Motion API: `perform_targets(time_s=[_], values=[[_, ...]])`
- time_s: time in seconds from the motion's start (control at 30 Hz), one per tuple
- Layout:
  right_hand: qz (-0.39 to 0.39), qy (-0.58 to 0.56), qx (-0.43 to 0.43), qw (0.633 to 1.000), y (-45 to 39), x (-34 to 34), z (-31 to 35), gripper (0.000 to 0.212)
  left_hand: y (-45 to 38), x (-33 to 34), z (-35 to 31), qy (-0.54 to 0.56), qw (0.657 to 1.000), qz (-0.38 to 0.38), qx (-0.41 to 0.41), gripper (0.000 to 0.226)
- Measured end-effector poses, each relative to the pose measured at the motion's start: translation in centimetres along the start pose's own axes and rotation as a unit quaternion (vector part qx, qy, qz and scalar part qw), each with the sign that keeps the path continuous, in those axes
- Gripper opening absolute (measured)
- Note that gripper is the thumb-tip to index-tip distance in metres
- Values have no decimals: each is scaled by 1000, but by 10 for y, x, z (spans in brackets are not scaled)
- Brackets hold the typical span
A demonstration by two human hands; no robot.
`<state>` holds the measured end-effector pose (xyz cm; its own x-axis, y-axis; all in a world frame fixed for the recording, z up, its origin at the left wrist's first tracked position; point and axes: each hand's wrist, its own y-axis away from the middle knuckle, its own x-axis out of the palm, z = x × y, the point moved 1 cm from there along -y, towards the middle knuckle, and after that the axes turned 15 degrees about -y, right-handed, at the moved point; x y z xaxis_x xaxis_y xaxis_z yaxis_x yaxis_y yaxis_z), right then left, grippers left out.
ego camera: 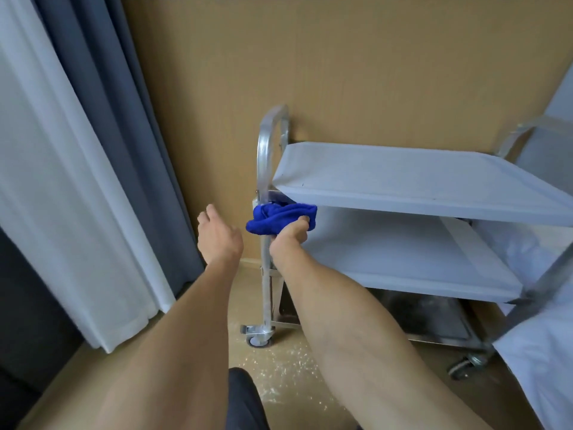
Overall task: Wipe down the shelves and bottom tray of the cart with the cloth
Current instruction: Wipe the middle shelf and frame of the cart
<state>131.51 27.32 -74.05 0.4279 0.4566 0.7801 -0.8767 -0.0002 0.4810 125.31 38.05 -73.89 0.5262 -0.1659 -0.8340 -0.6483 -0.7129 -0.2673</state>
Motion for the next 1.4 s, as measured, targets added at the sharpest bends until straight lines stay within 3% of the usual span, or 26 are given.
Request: perform_targets(time_s=[0.07,0.13,0.23,0.33,0.4,0.5,0.53,0.57,0.6,0.67,0.73,1.0,1.1,1.27,1.33,1.4], values=[[-14,80,-11,997,-15,-20,7,33,2,4,8,-15,1000,1,-10,55],[-42,230,-68,970,-35,-49,20,36,4,11,10,-20,999,17,-19,56],[-42,452,-186,871,-59,-89,38,45,4,32,7,-23,999,47,-8,55],[-16,576,-243,780,-81,-105,45,48,9,53,-4,-21,996,85,17,54],[13,680,-257,687,-93,-107,42,56,16,68,-14,-24,993,111,25,57],[60,820,-347,450,-96,-98,27,56,29,95,-27,-59,986,141,60,44],[93,832,-381,392,-92,-93,22,54,31,103,-30,-67,984,151,65,37],[128,836,-396,358,-94,-91,15,52,32,109,-32,-64,984,156,58,31],[157,835,-390,354,-100,-91,9,49,32,113,-34,-54,986,154,41,28],[184,832,-358,382,-115,-100,2,49,30,117,-38,-46,988,145,1,28],[179,837,-342,387,-126,-109,-4,57,26,121,-41,-56,987,150,-21,27],[127,823,-370,411,-130,-126,-2,41,32,136,-56,-66,986,127,-89,24],[67,825,-371,422,-136,-148,42,45,30,140,-55,-82,987,105,-91,24],[-138,779,-350,502,-147,-211,177,52,32,149,-53,-57,990,79,-97,22],[-169,769,-326,523,-146,-222,205,54,35,152,-53,-40,993,66,-92,22],[-177,774,-321,517,-146,-220,201,54,39,152,-53,-21,994,60,-88,23]])
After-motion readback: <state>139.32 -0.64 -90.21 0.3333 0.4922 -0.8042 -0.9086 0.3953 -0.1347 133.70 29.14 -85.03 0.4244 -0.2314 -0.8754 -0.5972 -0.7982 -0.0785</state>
